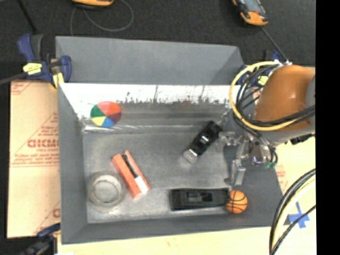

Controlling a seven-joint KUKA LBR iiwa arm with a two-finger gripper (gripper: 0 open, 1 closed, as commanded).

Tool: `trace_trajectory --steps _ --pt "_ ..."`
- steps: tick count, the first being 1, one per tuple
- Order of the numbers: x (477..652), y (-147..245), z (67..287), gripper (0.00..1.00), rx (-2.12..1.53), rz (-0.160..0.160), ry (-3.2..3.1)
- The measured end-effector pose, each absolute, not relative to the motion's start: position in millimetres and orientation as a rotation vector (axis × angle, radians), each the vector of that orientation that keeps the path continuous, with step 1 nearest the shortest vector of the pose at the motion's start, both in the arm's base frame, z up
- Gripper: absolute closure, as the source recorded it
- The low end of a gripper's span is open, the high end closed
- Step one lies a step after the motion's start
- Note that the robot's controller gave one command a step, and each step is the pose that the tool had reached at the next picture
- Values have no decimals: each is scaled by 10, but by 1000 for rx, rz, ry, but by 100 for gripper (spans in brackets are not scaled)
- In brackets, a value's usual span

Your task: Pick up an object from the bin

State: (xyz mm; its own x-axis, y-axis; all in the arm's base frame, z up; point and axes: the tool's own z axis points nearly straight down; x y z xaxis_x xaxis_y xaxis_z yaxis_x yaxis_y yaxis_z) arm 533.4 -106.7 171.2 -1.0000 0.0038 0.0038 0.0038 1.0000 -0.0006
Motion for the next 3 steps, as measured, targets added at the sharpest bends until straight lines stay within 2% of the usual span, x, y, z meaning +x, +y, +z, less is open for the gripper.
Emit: trace_trajectory --steps 1,2,3 --pt "5349 -1062 1760 0 0 3 -3145" --pt "5812 -973 1396 0 184 5 -3145" --pt "6449 -888 1050 0 435 5 -3123"
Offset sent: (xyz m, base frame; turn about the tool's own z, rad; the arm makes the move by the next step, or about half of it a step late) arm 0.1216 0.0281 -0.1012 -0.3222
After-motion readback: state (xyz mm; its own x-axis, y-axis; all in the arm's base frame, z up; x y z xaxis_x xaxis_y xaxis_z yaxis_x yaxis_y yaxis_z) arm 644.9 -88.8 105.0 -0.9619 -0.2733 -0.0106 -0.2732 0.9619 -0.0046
